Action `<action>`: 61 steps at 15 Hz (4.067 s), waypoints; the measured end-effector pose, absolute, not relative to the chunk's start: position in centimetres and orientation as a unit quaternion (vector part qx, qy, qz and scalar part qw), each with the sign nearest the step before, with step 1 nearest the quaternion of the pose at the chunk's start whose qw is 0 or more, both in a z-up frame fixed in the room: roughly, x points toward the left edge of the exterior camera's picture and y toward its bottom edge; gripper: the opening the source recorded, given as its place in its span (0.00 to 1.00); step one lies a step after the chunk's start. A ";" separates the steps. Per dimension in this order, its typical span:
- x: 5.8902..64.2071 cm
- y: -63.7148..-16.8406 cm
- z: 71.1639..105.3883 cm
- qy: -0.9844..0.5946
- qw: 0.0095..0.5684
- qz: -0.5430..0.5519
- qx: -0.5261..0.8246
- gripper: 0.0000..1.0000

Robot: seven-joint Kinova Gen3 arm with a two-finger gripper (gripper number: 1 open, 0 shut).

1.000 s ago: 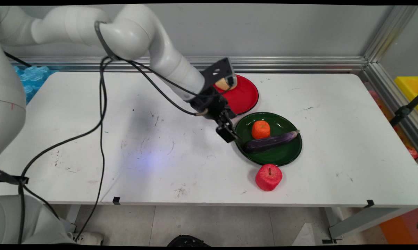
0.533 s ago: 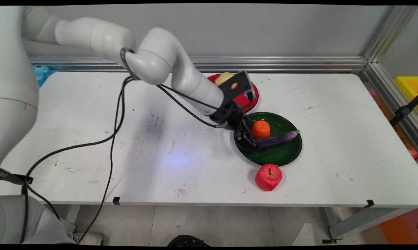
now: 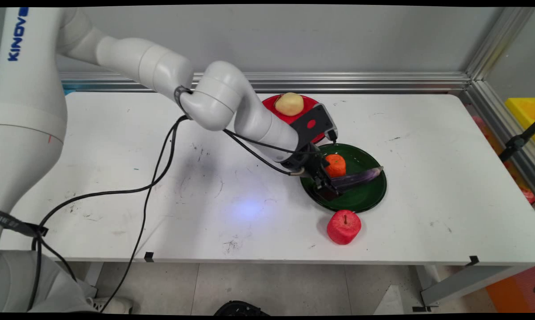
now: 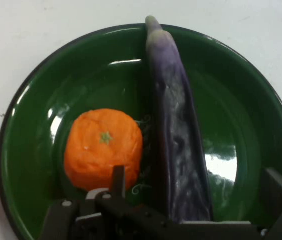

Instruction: Pick up the eggplant from the green plate, then place the picked object on the table

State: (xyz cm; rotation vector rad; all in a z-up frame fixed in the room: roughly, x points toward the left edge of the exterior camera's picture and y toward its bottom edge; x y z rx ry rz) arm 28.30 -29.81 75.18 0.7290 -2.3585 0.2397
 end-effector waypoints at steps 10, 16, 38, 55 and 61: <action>27.2 -29.4 73.4 -0.899 0.320 0.084 0.286 0.00; 27.5 -29.7 73.8 -0.901 0.320 0.085 0.280 0.00; 37.5 -29.5 81.5 -0.923 0.309 0.055 0.222 0.00; 47.9 -27.6 78.6 -0.934 0.250 0.056 0.248 0.00; 49.5 -28.4 77.2 -0.933 0.242 0.064 0.257 0.00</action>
